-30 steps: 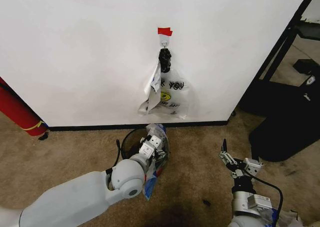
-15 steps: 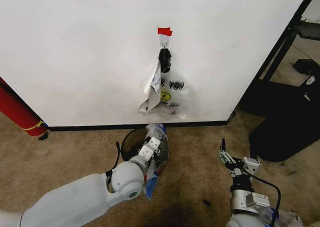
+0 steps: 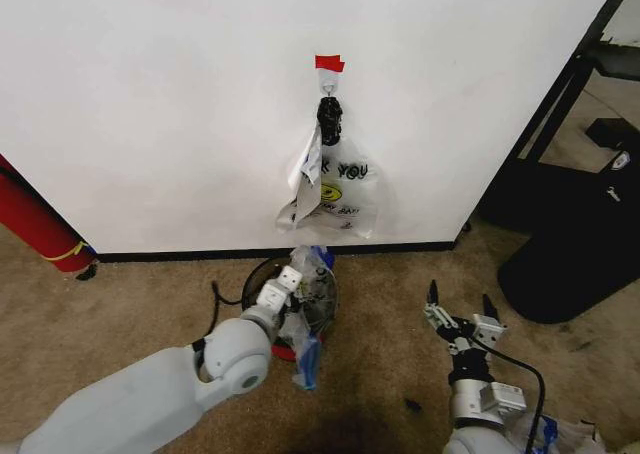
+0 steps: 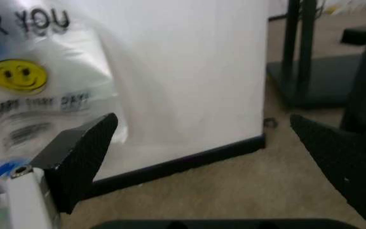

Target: Pick up the garbage bag from the wall and place it over the trash bin.

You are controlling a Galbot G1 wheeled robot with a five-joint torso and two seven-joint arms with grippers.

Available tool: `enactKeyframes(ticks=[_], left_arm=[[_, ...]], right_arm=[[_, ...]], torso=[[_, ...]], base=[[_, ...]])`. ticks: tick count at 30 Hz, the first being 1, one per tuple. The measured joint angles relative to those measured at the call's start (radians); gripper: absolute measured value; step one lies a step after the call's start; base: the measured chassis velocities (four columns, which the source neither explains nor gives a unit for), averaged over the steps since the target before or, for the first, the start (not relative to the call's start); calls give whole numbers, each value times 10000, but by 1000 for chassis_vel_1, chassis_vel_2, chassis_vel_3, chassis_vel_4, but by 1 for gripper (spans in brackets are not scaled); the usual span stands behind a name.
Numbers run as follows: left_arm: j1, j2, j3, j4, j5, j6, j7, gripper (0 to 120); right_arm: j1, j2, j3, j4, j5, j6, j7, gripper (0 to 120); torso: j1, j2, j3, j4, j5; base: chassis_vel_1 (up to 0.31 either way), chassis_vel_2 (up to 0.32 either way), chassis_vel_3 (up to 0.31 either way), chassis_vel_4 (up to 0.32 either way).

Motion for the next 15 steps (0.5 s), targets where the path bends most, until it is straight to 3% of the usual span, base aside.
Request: enactKeyframes(ticks=[7, 15], left_arm=[[873, 163, -1274, 105, 157, -252, 245, 0], [1275, 259, -1676, 8, 135, -364, 346, 0]], right_arm=[[444, -638, -817, -41, 946, -818, -291, 100], [1417, -1899, -1776, -69, 2596, -2464, -492, 100]], torso=[[0, 0, 0, -1, 0], [0, 0, 0, -2, 2]], base=[[0, 0, 0, 0], [0, 0, 0, 0]])
